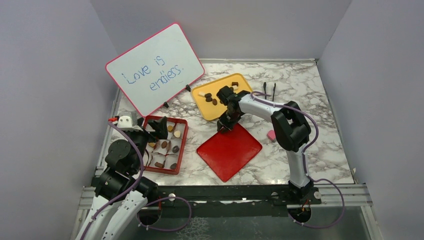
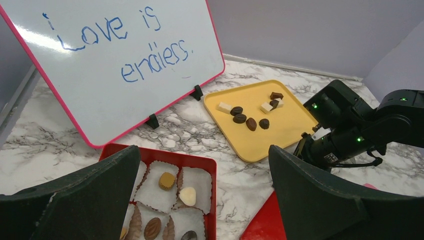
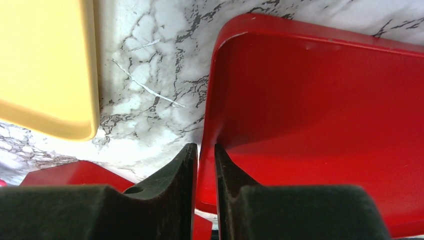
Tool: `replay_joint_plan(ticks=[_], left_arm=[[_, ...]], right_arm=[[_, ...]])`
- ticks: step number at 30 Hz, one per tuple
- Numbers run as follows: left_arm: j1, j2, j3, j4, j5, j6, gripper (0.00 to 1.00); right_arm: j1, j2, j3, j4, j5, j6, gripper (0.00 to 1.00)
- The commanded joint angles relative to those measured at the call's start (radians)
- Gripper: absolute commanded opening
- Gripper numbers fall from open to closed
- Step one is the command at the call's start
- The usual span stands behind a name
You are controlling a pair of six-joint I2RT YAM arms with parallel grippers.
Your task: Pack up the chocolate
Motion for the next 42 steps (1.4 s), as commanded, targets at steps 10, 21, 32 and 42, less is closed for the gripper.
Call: replay_joint_plan(ticks=[10,21,32,42], left_arm=[[-0.002,-0.009,-0.008,0.014,0.009,0.013,0.99],[-0.002,0.002,-0.009,0.014,0.011,0.009,0.99],[-0.002,0.006,-0.010,0.014,0.049,-0.014,0.99],[-0.002,0.052,0.008,0.012,0.204,-0.073,0.97]], right_arm=[[0.032,-0.046,-0.009,-0.022,0.049,-0.048,0.05],[0.039,-0.284,-0.163,-0.005,0.019,-0.123,0.01],[0.039,-0.616,-0.319,0.143,-0.044,-0.266,0.01],[0.039,-0.946,-0.462,0.384,-0.286,-0.450,0.01]])
